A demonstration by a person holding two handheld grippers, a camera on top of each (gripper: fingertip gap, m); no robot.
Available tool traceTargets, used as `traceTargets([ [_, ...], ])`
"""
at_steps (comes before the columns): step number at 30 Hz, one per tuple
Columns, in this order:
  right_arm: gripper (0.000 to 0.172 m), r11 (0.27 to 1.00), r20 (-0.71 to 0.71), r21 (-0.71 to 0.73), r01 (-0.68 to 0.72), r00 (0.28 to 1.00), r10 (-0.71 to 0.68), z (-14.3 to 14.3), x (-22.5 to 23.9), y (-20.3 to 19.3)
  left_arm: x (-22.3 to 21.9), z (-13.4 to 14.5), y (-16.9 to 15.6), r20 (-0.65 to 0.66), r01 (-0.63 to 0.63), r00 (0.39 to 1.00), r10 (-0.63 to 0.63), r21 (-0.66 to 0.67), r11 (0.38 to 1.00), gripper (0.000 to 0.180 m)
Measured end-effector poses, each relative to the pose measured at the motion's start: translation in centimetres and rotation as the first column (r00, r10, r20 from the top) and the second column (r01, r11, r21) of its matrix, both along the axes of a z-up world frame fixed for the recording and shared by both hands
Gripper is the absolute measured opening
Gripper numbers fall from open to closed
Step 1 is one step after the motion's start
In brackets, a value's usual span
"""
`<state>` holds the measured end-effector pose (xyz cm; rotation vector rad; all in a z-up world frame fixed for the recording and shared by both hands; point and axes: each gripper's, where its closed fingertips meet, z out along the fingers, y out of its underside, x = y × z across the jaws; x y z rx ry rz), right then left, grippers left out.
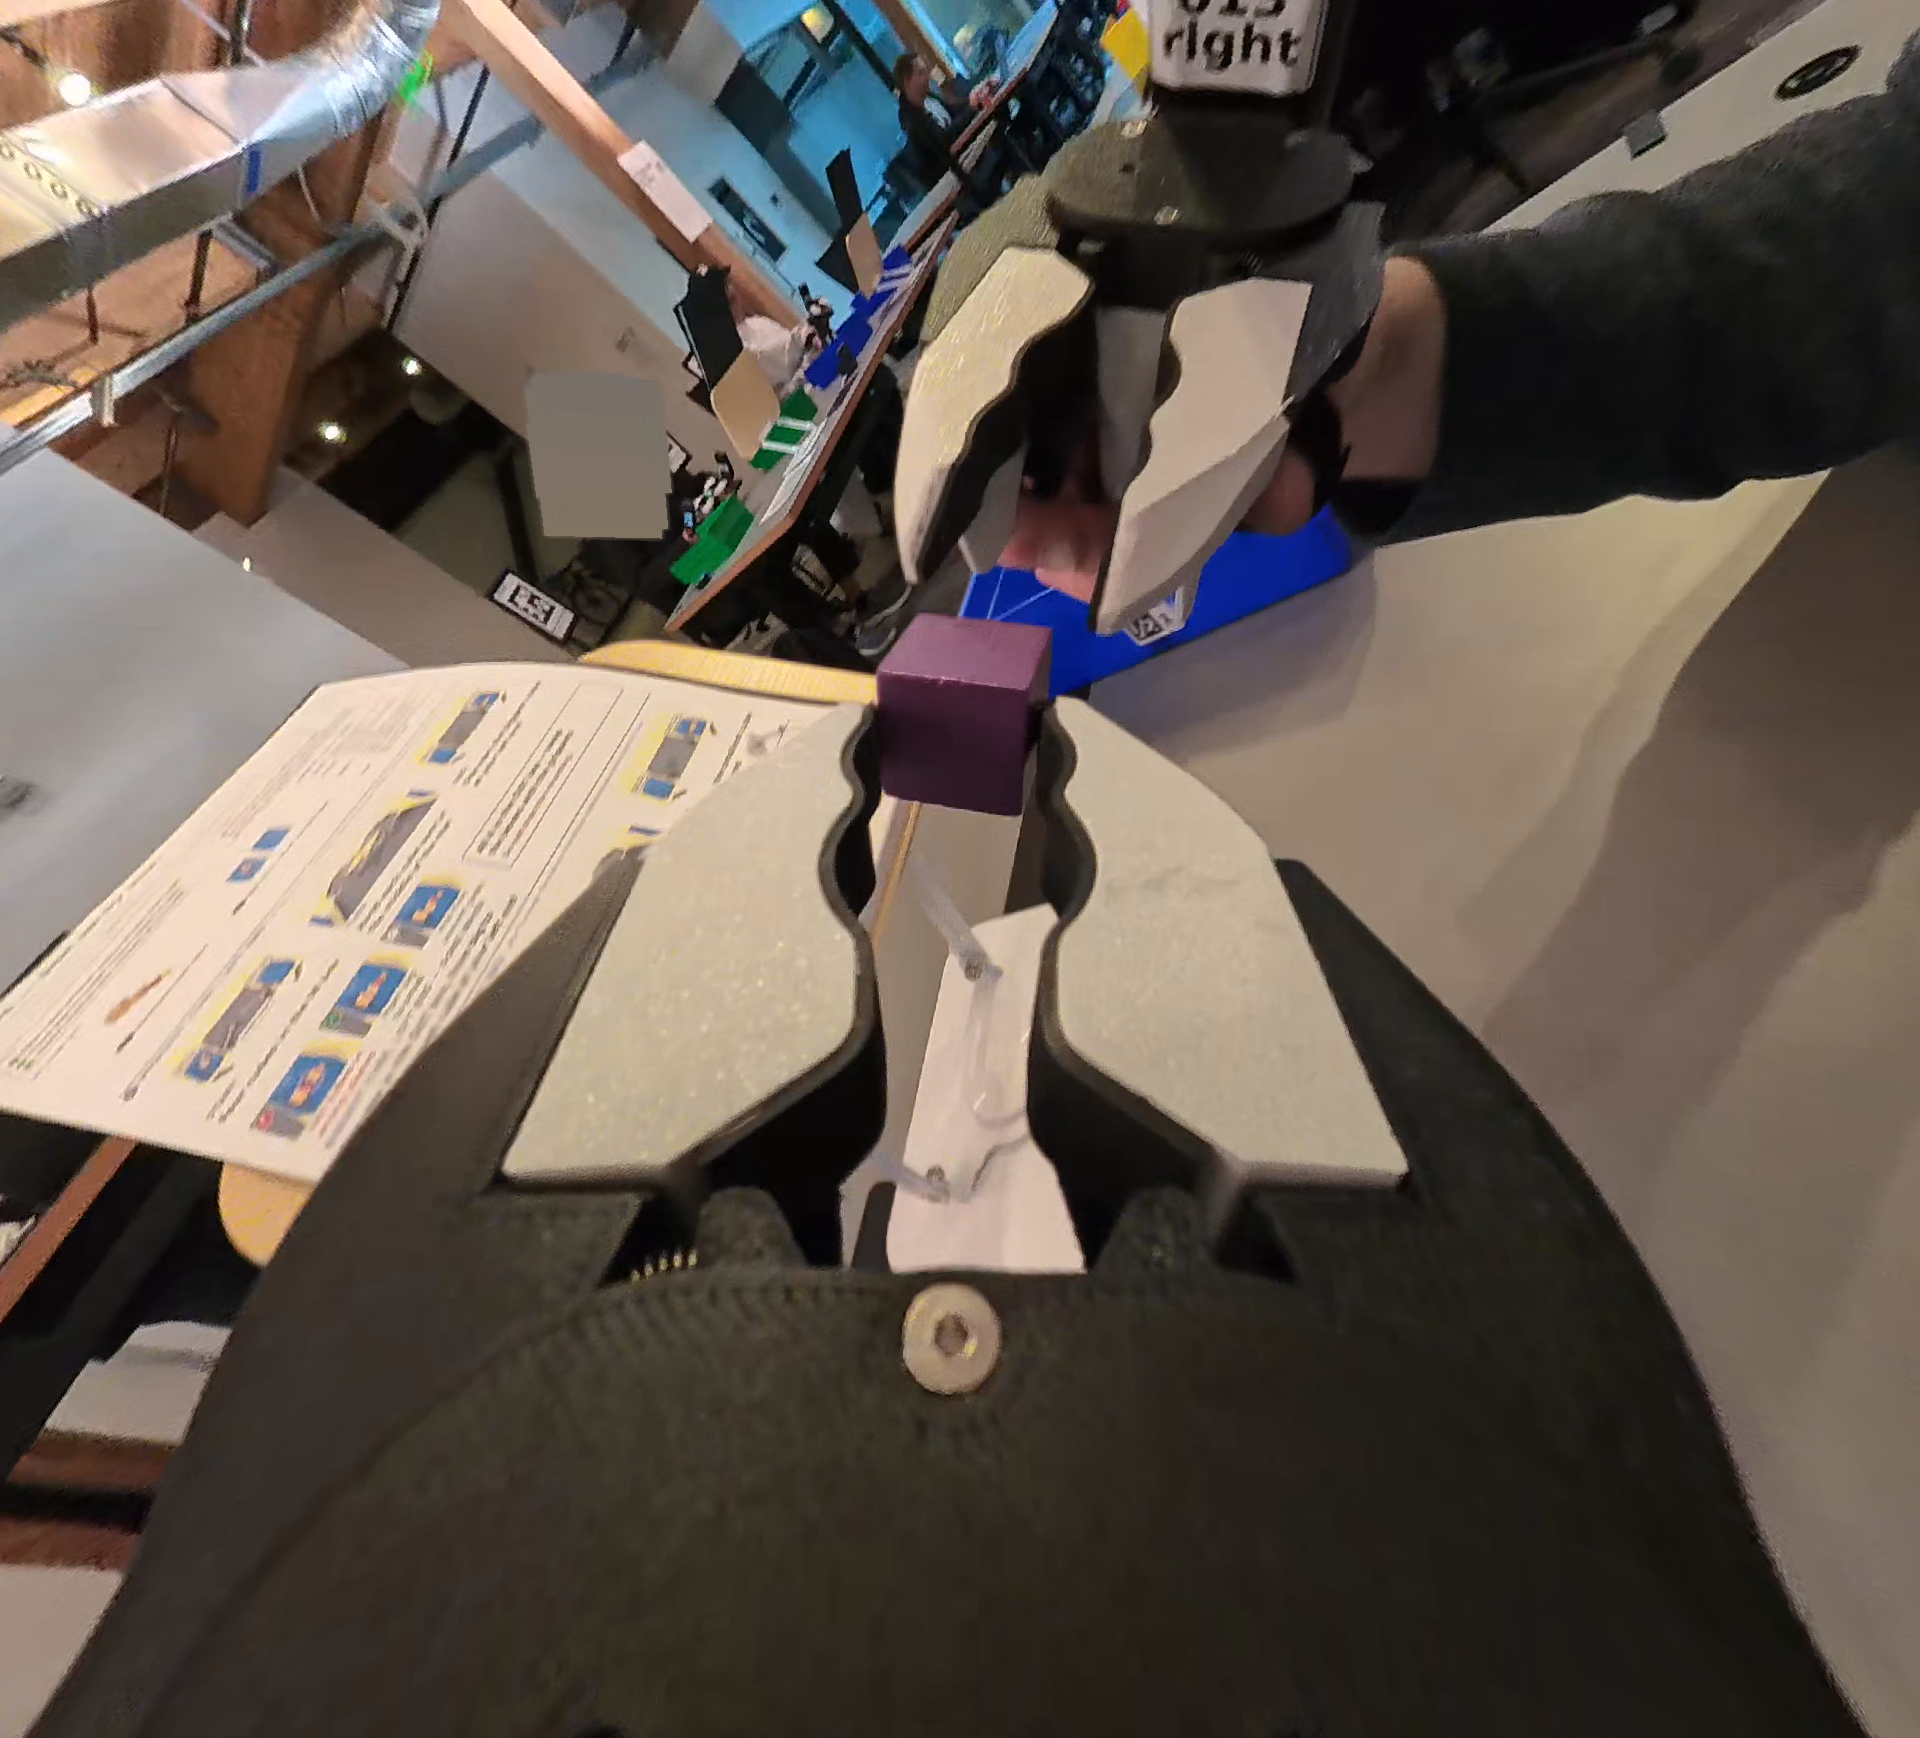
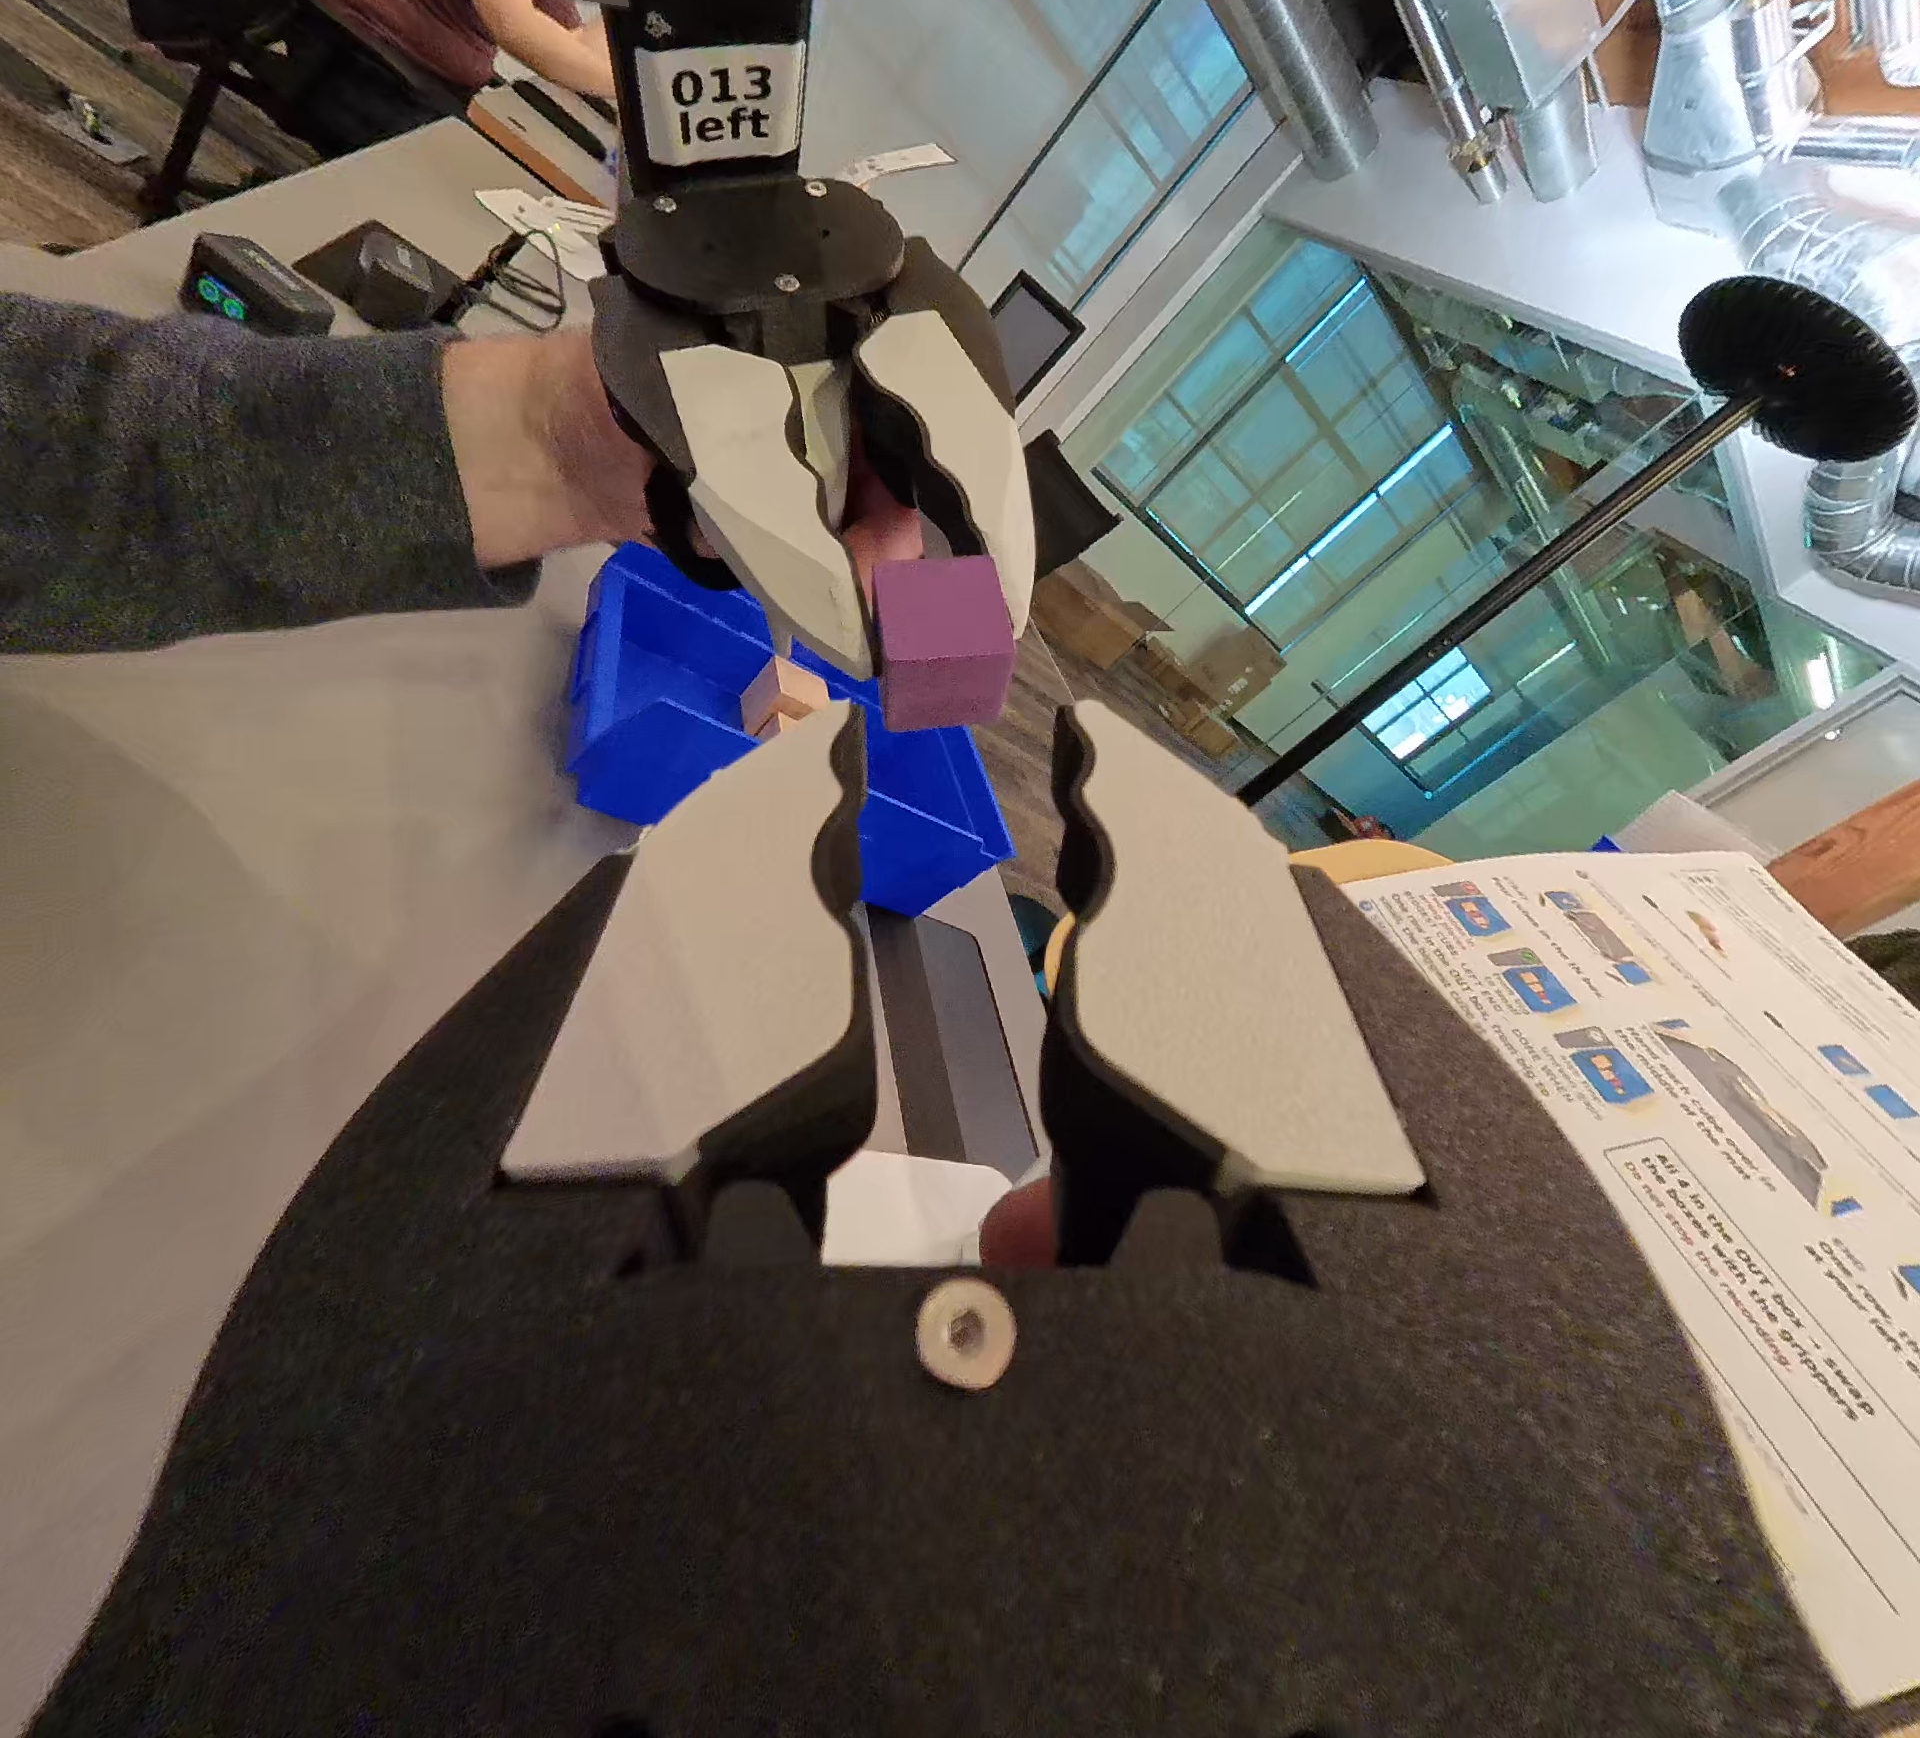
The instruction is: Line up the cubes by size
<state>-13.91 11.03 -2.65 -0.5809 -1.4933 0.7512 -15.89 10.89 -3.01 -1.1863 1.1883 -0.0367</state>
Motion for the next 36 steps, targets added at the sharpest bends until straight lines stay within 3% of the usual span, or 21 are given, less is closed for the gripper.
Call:
traceTargets([
  [6, 0.034, 0.998, -0.022, -0.029, -0.053, 0.998, 0.052, 0.5, 0.4, -0.5, 1.6, 1.1, -0.7, 0.014, 0.048, 0.999, -0.048, 0.034, 0.998, 0.027],
  [36, 0.026, 0.993, -0.018, -0.006, -0.12, 0.993, 0.12, 0.3, 0.6, -1.7, 2.8, 0.4, -1.4, 0.019, 0.124, 0.992, -0.124, -0.002, 0.992, 0.027],
])
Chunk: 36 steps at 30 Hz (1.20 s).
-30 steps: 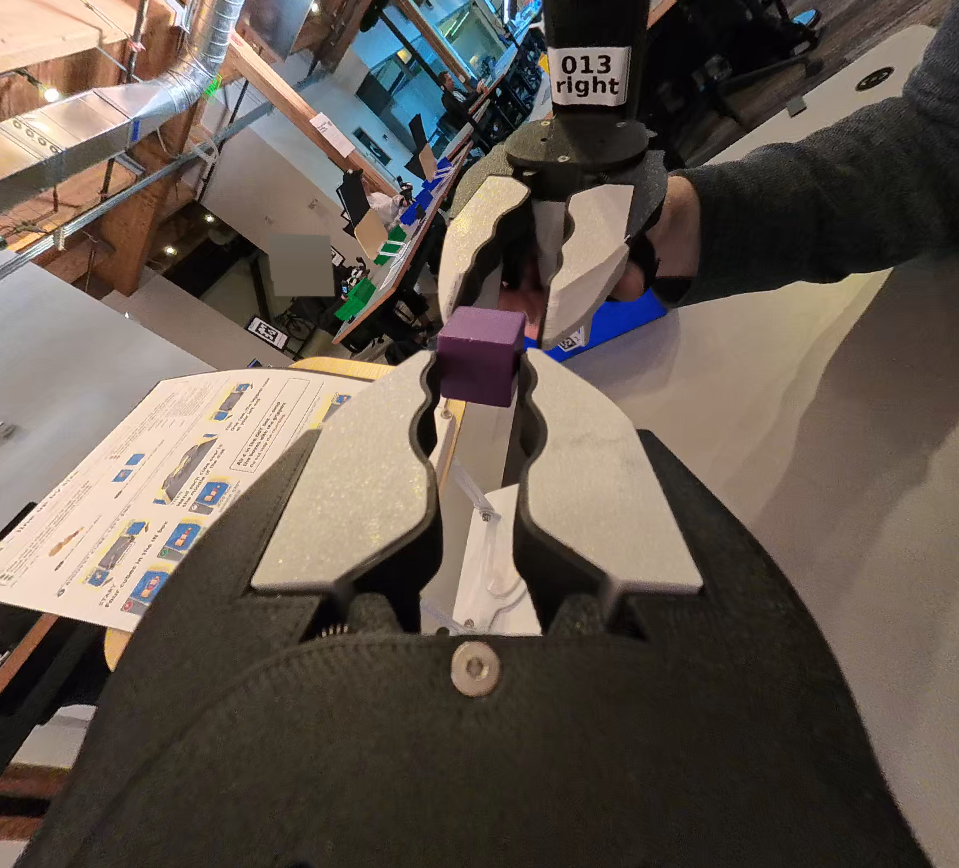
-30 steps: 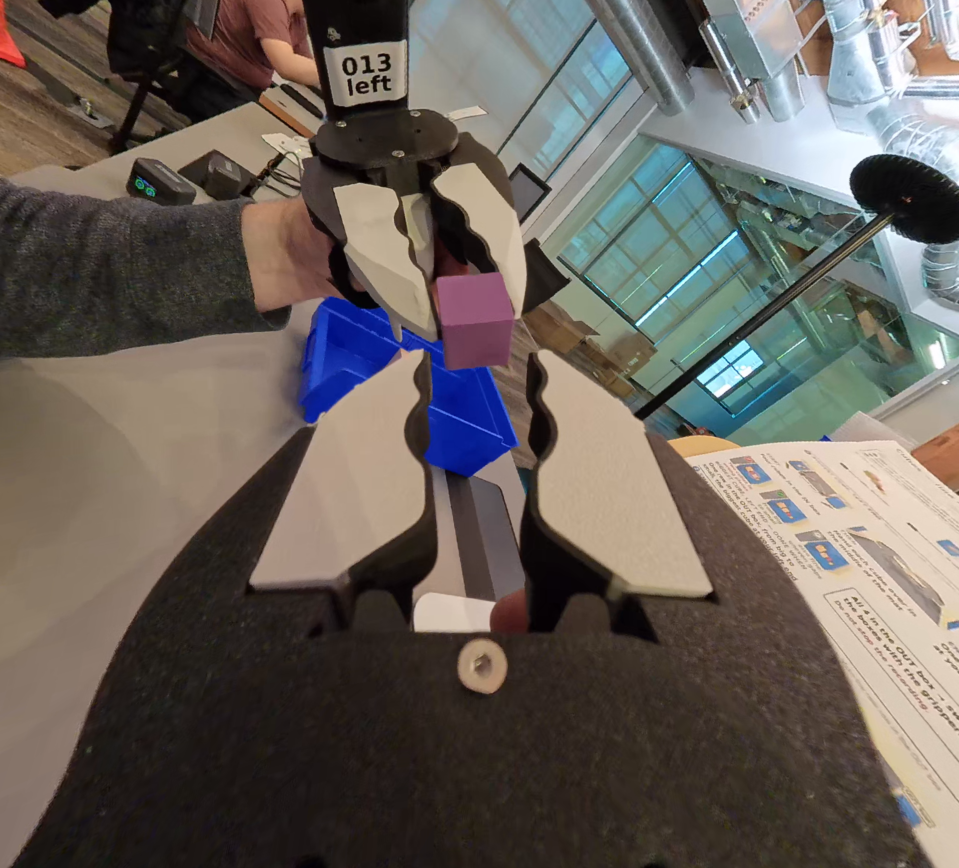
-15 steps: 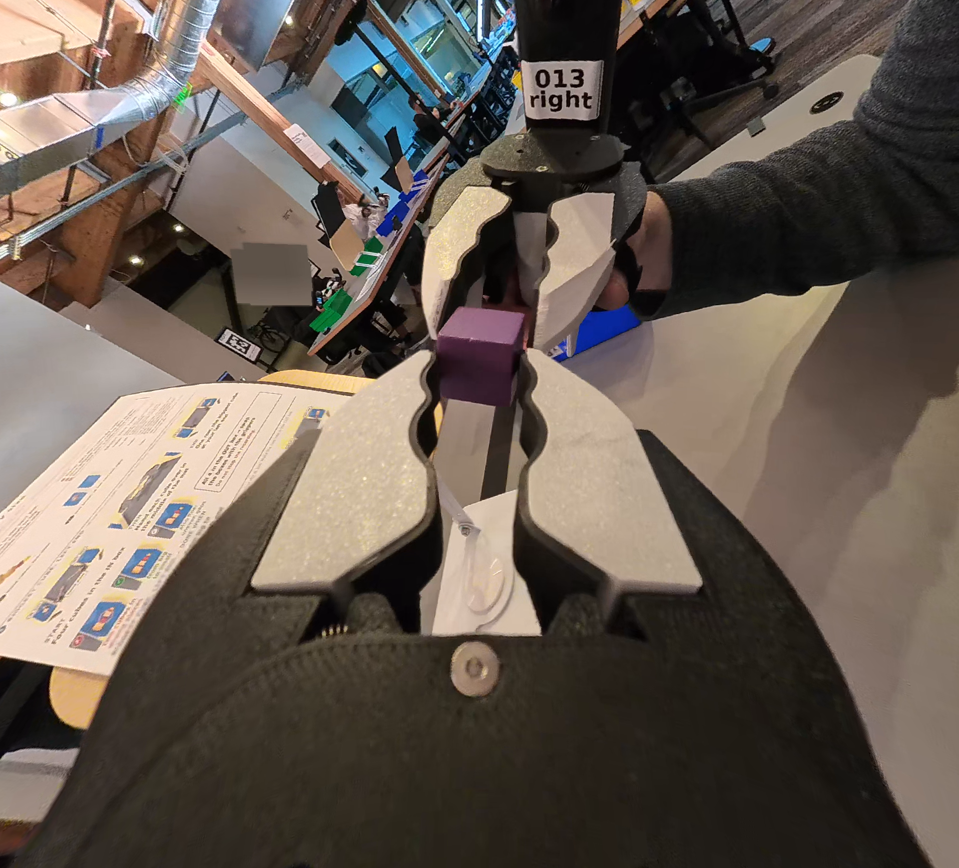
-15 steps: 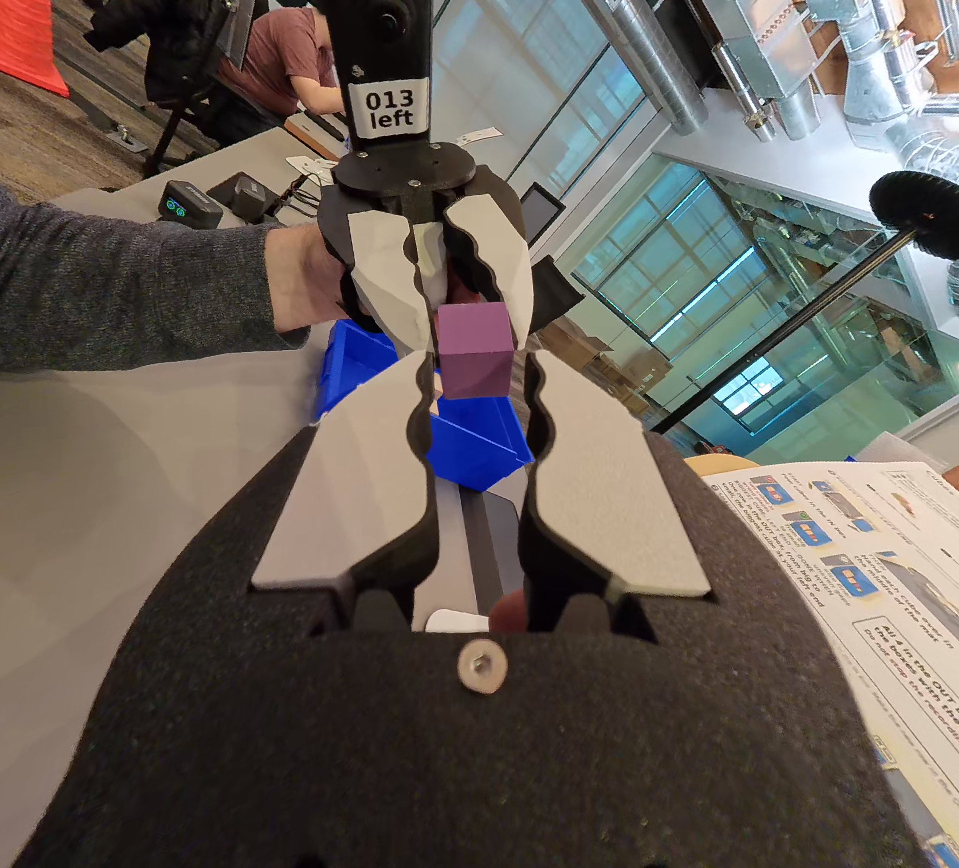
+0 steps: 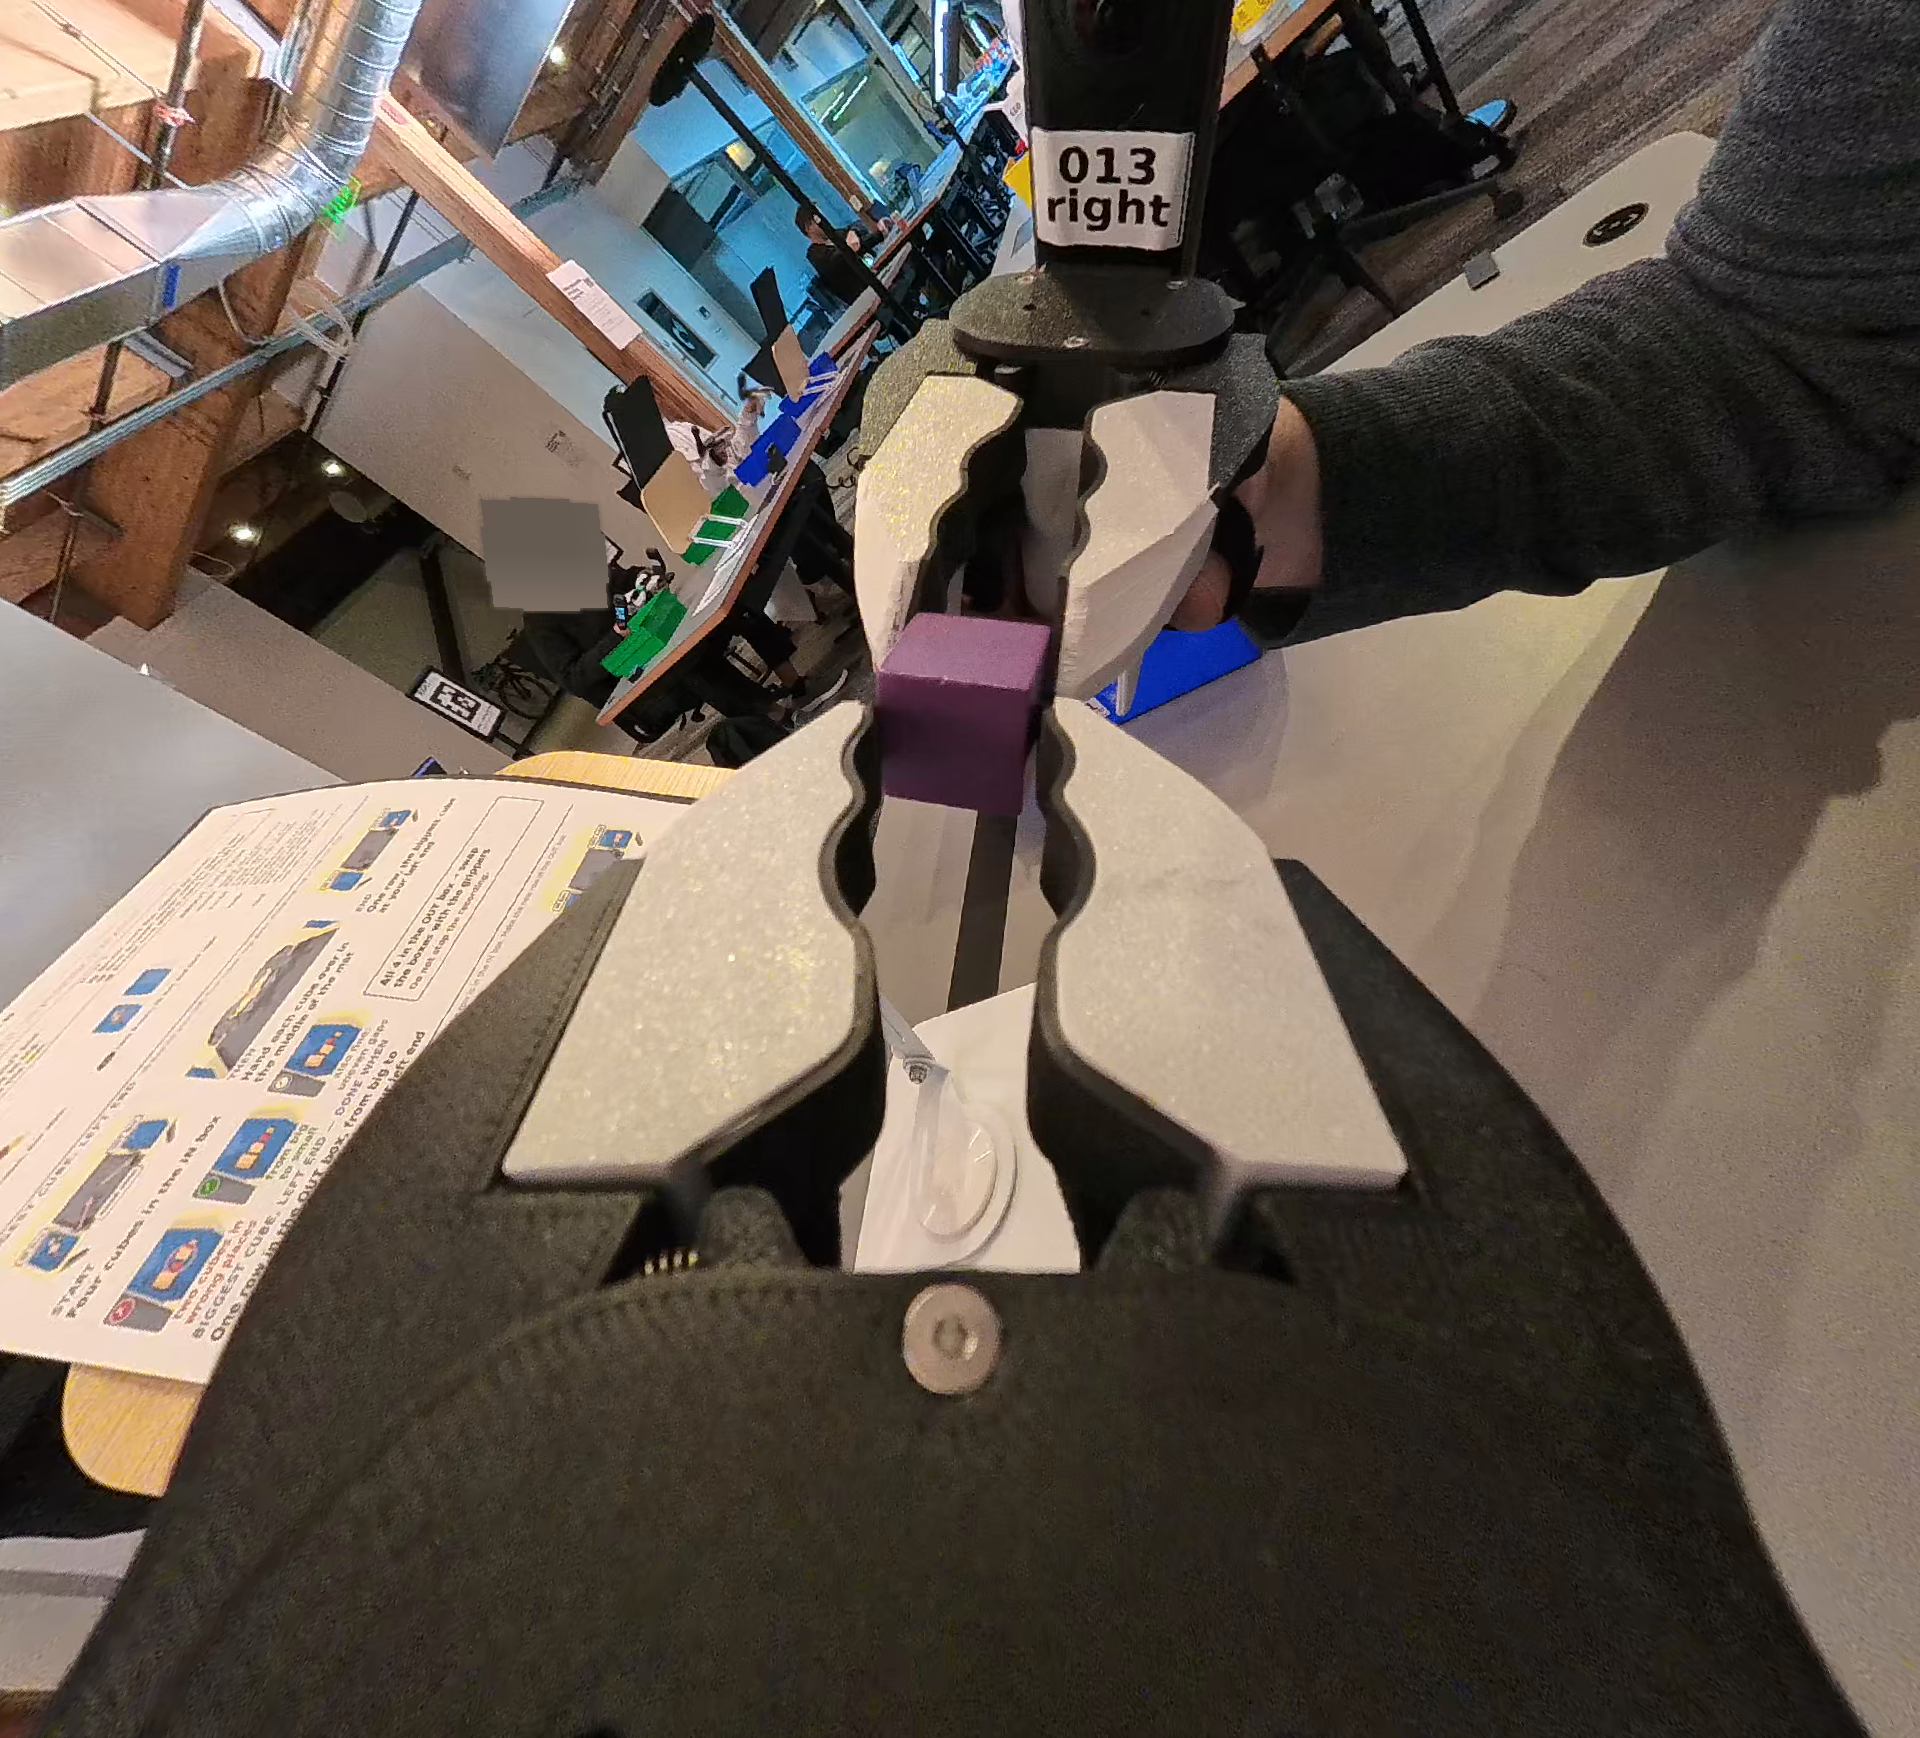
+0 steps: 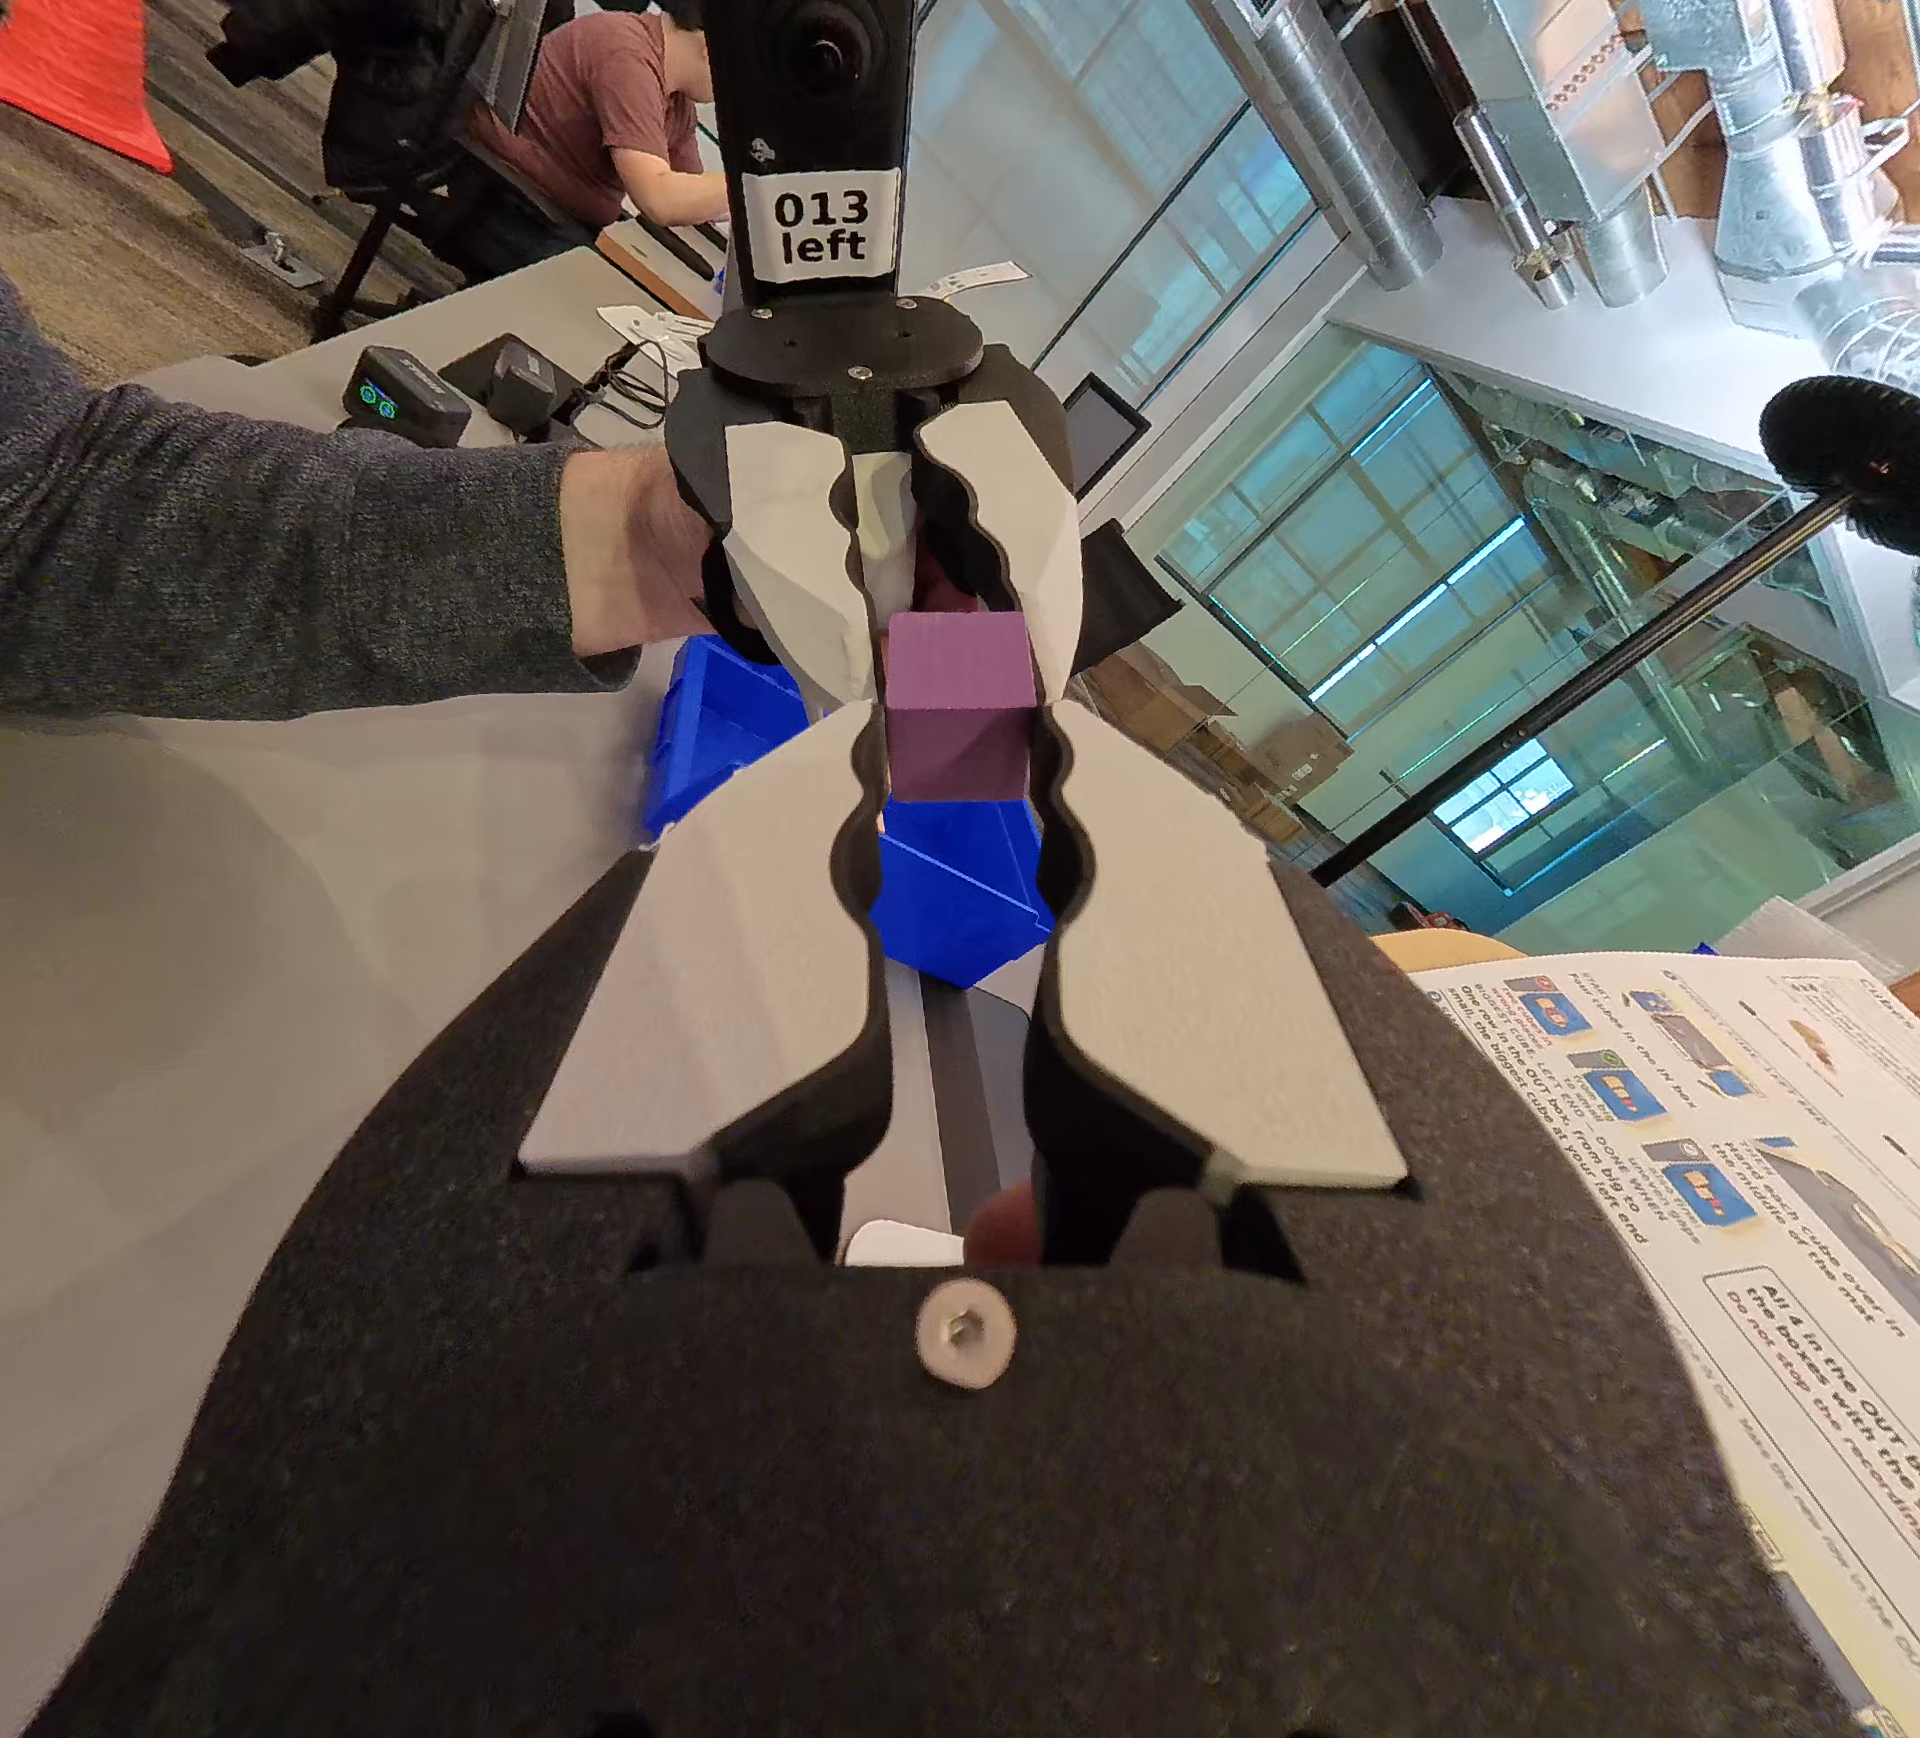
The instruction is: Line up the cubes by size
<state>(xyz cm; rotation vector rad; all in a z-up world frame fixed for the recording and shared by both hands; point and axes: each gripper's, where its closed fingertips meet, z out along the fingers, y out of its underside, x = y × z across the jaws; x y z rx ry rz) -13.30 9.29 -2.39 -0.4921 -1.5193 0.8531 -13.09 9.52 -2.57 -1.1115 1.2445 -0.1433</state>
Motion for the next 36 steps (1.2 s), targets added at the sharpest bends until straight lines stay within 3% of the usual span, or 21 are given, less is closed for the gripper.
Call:
traceTargets([
  [9, 0.025, 1.0, -0.029, -0.013, -0.014, 1.0, 0.013, 0.9, 0.6, -0.3, -0.7, 0.6, 0.1, 0.017, -0.042, 0.999, 0.042, -0.007, 0.999, 0.039],
  [11, 0.025, 1.0, -0.03, 0.0, 0.006, 1.0, -0.006, 1.2, 1.0, 0.1, -1.2, 0.9, 0.1, 0.022, -0.061, 0.998, 0.061, 0.009, 0.998, 0.03],
  [13, 0.026, 0.999, -0.036, 0.016, 0.044, 0.998, -0.043, 1.8, 1.9, 0.8, -1.8, 1.6, 0.1, 0.043, -0.092, 0.995, 0.091, 0.032, 0.995, 0.003],
  [17, 0.025, 0.983, -0.076, 0.044, 0.179, 0.982, -0.175, 4.2, 6.3, 3.7, -3.4, 2.6, -0.3, 0.045, -0.15, 0.988, 0.147, 0.06, 0.987, 0.0],
  [20, 0.026, 0.948, -0.055, 0.061, 0.314, 0.949, -0.311, 4.5, 11.3, 7.1, -4.4, 3.0, -0.9, 0.023, -0.181, 0.984, 0.179, 0.088, 0.98, 0.0],
  [23, 0.025, 0.86, 0.06, 0.13, 0.494, 0.861, -0.504, 2.8, 16.4, 12.2, -4.7, 3.5, -1.4, 0.022, -0.183, 0.983, 0.182, 0.101, 0.978, 0.0],
  [27, 0.026, 0.731, 0.287, 0.261, 0.631, 0.672, -0.683, -1.3, 23.2, 18.8, -4.3, 3.4, -1.2, 0.007, -0.194, 0.981, 0.194, 0.099, 0.976, 0.0],
  [31, 0.026, 0.673, 0.49, 0.349, 0.652, 0.485, -0.724, -6.2, 28.0, 24.1, -2.0, 3.8, -0.9, -0.001, -0.17, 0.985, 0.171, 0.112, 0.979, 0.0],
  [36, 0.026, 0.697, 0.676, 0.378, 0.61, 0.332, -0.658, -12.6, 30.0, 28.2, 1.1, 4.3, -0.3, -0.024, -0.161, 0.986, 0.167, 0.148, 0.976, 0.0],
])
